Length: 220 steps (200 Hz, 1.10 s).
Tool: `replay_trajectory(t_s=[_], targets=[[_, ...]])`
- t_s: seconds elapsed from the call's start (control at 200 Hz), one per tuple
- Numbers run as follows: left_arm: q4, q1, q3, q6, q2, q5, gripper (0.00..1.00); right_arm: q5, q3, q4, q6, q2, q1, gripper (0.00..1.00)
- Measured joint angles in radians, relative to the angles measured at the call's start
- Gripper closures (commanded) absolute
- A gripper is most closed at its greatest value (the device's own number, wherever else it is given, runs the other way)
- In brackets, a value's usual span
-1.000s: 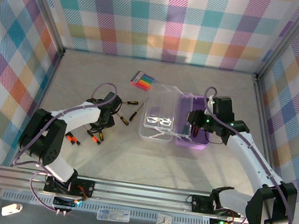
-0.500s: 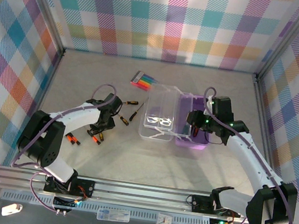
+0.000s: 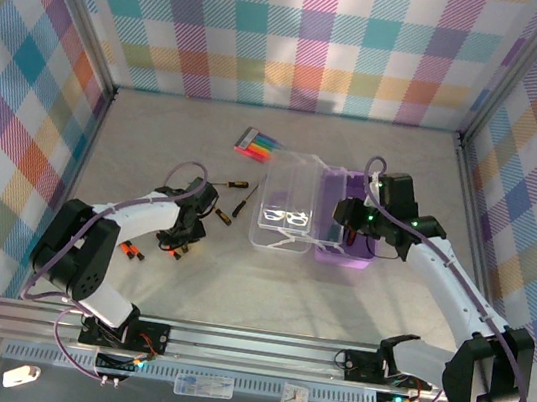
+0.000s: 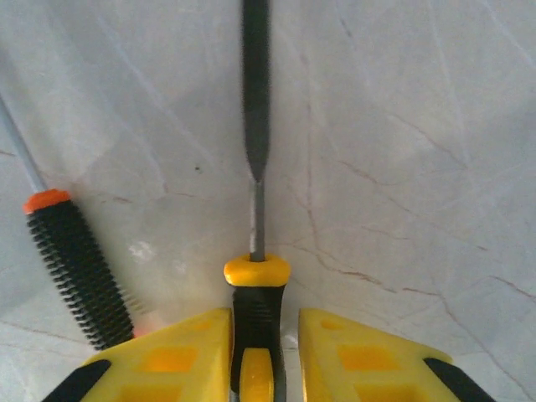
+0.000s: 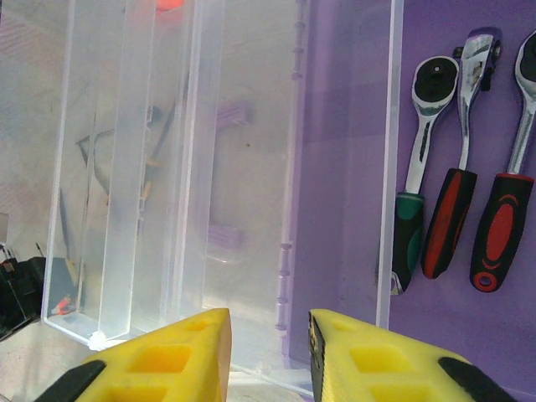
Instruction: Pack the tool kit
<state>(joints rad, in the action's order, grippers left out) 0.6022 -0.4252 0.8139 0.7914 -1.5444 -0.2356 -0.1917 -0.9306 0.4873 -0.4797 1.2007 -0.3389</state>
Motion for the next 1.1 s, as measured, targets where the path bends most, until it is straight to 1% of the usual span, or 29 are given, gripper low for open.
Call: replay_trajectory(t_s=[0.075, 0.27, 0.355, 0.41, 0.57, 0.775, 0.875, 0.975, 1.1], targets=[[-0.023, 0.000, 0.000, -0.003, -0.007, 0.011, 0.83, 0.001, 0.000, 0.001, 0.000, -0.001, -0.002, 0.69], [-0.063, -0.005, 0.000, -0.031, -0.007, 0.019, 0.85, 0.011, 0.000, 0.008, 0.000, -0.018, -0.002, 0.68], [-0.076, -0.013, -0.002, -0.048, -0.006, 0.022, 0.94, 0.011, -0.001, 0.008, 0.000, -0.020, -0.002, 0.68], [-0.086, -0.021, -0.003, -0.055, -0.005, 0.026, 0.96, 0.011, -0.001, 0.008, 0.000, -0.020, -0.002, 0.68], [-0.074, -0.044, -0.006, -0.074, 0.026, 0.026, 0.95, 0.011, -0.005, 0.011, -0.002, -0.020, -0.002, 0.68], [-0.019, -0.058, -0.002, -0.081, 0.170, 0.006, 0.95, 0.008, -0.014, 0.014, -0.006, -0.020, -0.004, 0.68], [0.017, -0.067, 0.019, -0.085, 0.214, 0.006, 0.95, -0.001, -0.019, 0.015, -0.009, -0.020, -0.011, 0.67], [0.051, -0.103, 0.072, -0.098, 0.225, 0.002, 0.95, -0.028, -0.038, 0.014, -0.012, -0.019, -0.026, 0.66], [0.069, -0.180, 0.187, -0.126, 0.217, 0.002, 0.95, -0.070, -0.065, -0.001, -0.024, -0.016, -0.042, 0.65]])
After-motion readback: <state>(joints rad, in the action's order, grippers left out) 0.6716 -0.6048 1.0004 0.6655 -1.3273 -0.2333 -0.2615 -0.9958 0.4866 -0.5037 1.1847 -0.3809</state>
